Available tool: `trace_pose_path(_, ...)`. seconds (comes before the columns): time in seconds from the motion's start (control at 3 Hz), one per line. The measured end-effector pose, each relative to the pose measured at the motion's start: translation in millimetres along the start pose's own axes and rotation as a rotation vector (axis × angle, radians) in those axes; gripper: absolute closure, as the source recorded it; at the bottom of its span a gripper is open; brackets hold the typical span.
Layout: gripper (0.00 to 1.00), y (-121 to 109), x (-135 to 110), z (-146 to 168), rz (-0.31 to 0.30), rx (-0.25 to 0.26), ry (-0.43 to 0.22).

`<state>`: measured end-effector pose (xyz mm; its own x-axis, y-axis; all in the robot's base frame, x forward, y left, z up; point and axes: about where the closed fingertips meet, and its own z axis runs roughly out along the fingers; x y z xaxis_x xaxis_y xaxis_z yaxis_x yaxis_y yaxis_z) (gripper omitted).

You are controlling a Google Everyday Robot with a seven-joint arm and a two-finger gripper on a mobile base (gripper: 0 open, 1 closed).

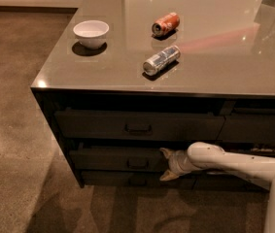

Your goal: Open middle drawer

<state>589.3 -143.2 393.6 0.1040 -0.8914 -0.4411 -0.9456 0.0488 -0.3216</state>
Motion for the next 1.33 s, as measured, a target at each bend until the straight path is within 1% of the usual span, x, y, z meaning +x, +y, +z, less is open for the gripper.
trace_pose_path(0.33, 0.32, -0.8, -1.2, -2.2, 0.0, 0.0, 0.0)
trace_pose_path(0.67, 0.14, -0.9, -1.3, -2.4, 0.0, 0.0, 0.0)
trace_pose_path(1.0, 0.0, -0.9, -1.3, -2.4, 0.0, 0.0, 0.0)
trace_pose_path(1.33, 0.0, -1.5, -1.4, -2.8, -0.002, 0.0, 0.005)
